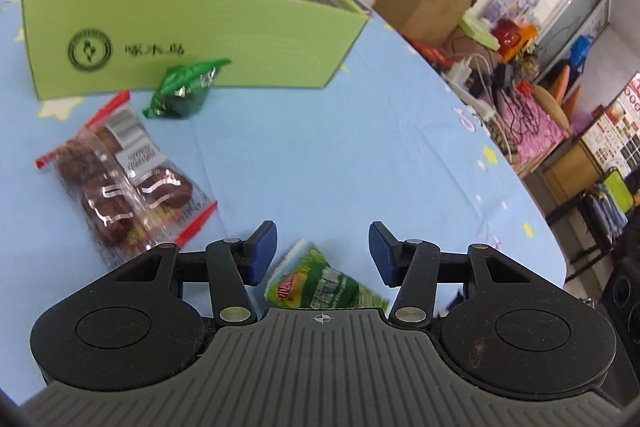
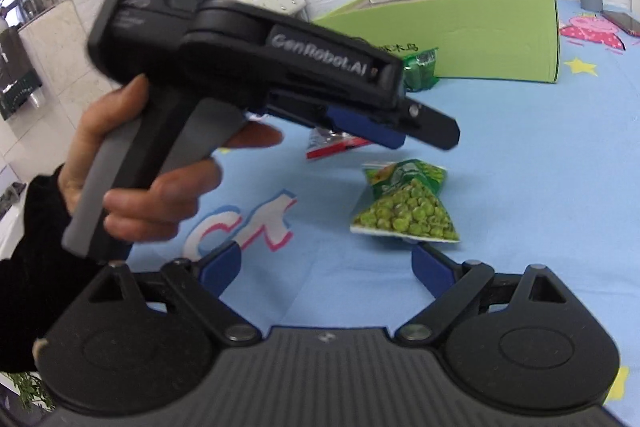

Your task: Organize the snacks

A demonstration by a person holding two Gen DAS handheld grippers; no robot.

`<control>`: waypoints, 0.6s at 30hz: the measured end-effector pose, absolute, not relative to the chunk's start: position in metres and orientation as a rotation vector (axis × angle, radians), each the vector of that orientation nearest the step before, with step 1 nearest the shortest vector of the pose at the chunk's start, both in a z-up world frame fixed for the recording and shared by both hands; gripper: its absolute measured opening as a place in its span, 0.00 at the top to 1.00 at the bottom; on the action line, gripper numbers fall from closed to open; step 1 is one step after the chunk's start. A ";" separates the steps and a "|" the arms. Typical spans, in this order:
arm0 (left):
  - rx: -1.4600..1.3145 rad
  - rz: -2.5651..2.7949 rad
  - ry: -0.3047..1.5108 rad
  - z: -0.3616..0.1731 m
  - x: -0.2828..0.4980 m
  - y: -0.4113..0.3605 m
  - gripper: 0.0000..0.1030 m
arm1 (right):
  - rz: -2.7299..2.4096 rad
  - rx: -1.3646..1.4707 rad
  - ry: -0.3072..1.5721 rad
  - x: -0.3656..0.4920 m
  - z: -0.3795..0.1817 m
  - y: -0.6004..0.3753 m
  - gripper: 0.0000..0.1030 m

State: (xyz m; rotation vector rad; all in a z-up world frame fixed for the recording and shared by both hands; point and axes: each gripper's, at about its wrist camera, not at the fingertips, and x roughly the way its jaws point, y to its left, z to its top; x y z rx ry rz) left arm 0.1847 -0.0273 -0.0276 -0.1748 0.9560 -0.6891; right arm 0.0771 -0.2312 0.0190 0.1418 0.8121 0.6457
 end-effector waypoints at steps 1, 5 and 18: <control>-0.180 -0.695 0.959 -0.029 0.183 -0.027 0.66 | 0.643 0.148 0.816 0.082 0.019 -0.232 0.10; -0.193 -0.695 0.953 -0.032 0.173 -0.021 0.66 | 0.613 0.102 0.810 0.091 0.020 -0.231 0.10; -0.193 -0.651 0.904 -0.022 0.170 -0.015 0.60 | 0.577 0.092 0.803 0.100 0.021 -0.234 0.10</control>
